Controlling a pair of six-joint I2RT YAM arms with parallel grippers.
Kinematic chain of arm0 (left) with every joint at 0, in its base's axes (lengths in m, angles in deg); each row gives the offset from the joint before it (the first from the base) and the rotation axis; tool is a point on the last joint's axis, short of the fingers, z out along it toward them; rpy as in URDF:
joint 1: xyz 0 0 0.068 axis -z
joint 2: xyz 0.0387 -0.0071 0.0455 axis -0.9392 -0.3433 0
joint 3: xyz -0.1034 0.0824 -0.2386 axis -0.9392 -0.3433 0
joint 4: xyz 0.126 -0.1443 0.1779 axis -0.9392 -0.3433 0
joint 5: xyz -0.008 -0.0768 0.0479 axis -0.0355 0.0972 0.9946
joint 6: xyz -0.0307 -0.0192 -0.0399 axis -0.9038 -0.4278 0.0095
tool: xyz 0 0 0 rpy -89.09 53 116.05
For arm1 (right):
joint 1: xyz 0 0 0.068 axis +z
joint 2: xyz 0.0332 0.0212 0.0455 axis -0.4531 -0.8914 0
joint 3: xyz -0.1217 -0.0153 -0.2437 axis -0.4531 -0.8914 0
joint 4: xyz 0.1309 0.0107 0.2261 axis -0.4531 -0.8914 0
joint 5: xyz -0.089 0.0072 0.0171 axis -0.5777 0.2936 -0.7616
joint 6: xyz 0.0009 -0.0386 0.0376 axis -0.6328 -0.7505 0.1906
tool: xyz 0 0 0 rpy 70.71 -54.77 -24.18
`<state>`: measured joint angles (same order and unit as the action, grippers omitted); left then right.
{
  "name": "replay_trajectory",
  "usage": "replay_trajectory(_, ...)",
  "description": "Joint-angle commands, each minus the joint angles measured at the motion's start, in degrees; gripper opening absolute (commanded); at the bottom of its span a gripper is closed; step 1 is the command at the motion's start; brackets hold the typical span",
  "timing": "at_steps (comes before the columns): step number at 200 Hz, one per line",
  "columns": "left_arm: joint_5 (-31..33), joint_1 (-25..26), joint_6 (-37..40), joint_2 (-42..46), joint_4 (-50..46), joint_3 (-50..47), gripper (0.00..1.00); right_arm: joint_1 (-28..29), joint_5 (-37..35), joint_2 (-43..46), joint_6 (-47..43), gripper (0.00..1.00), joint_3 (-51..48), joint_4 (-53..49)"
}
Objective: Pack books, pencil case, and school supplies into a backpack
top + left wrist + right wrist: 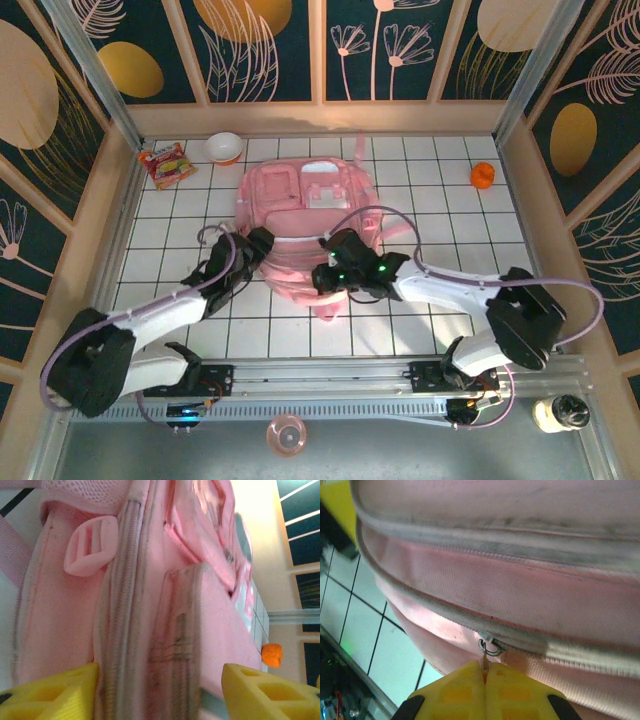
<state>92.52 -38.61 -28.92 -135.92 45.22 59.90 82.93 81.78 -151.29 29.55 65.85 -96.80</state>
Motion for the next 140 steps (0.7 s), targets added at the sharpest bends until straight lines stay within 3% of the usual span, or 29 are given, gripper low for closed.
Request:
replay_trajectory(1, -2.0, -1.7, 3.8, -3.8, -3.4, 10.1, 0.65, 3.4, 3.0, -5.1, 1.2, 0.00, 5.9, 4.8)
replay_trajectory(33, -4.0, -2.2, 4.6, -5.4, -18.4, 19.2, 0.67, 3.9, 3.6, -10.1, 1.4, 0.00, 10.9, 6.7)
replay_trajectory(70, -5.2, -2.1, -6.5, 5.9, -28.3, 13.5, 0.65, 3.7, 3.6, -13.3, 0.4, 0.00, 14.3, 6.0)
replay_trajectory(108, -6.9, -2.1, -12.8, 17.8, -33.3, 8.0, 0.63, 3.3, 5.7, -14.8, -0.6, 0.00, 15.4, 6.4)
replay_trajectory(140, -14.4, -1.9, -14.7, 15.2, -30.5, 7.8, 0.63, 3.3, 6.7, -15.4, -0.9, 0.00, 15.7, 6.8)
